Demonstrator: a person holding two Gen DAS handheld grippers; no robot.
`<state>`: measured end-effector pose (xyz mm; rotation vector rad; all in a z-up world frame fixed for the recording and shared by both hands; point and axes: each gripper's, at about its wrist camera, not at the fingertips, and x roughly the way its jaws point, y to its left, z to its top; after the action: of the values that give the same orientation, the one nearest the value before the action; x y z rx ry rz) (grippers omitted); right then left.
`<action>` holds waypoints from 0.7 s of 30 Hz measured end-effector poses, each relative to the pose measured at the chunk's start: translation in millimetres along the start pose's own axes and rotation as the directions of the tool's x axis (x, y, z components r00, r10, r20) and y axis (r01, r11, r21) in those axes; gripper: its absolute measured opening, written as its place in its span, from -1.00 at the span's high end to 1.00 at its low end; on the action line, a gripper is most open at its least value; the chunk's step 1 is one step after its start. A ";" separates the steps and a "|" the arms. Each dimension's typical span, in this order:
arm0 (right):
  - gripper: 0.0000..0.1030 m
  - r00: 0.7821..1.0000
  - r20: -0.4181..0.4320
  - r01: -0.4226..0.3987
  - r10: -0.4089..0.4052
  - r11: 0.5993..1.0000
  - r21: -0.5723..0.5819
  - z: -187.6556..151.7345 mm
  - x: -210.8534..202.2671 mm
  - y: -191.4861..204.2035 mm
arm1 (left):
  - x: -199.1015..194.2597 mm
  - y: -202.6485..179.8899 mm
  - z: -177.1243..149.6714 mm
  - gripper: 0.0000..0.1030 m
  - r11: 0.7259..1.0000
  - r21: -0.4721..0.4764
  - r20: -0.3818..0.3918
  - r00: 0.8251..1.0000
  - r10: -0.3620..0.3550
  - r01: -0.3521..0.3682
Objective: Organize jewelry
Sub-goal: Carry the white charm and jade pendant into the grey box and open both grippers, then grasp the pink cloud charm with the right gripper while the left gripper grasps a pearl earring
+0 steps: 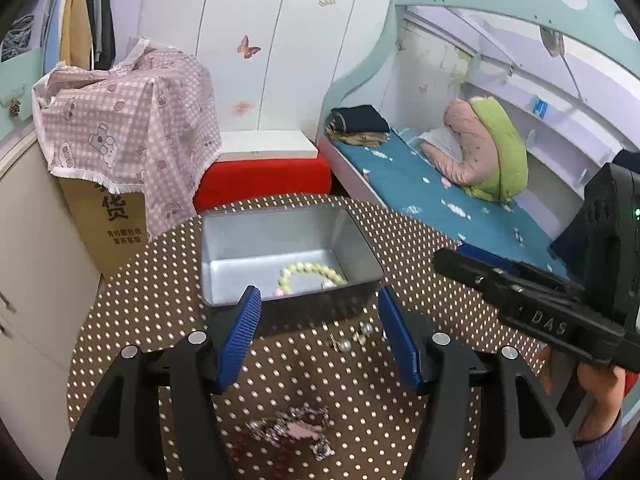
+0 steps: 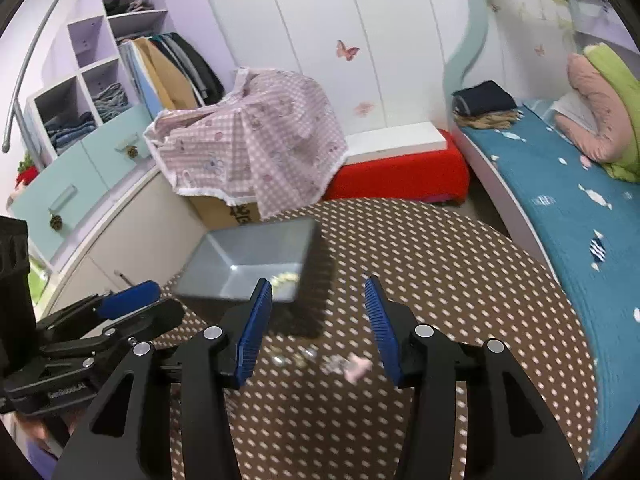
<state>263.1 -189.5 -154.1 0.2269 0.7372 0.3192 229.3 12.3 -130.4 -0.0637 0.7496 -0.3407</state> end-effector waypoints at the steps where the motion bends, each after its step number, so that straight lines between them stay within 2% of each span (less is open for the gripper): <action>1: 0.07 1.000 -0.008 0.008 -0.008 1.000 0.008 -3.5 -0.2 -6.2 | 3.2 -3.2 -3.1 -0.14 1.000 0.007 -0.009 1.000 -0.001 0.001; 11: 0.07 0.995 -0.090 0.034 -0.030 0.998 0.045 -38.5 15.0 -45.0 | 46.2 -20.7 -27.9 -0.14 0.999 0.034 -0.112 0.994 0.018 -0.014; 16: 0.07 0.994 -0.108 0.026 -0.020 0.998 0.060 -49.0 19.3 -53.9 | 72.3 -24.1 -38.3 -0.14 0.996 0.063 -0.168 0.984 0.066 -0.056; 21: 0.07 0.992 -0.123 0.024 -0.015 0.997 0.071 -54.6 22.6 -59.4 | 87.5 -22.2 -39.7 -0.13 0.993 0.081 -0.188 0.978 0.095 -0.081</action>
<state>253.4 -231.4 -226.0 0.2704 0.8730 0.2903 255.6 -34.6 -213.1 0.0726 0.9271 -0.2923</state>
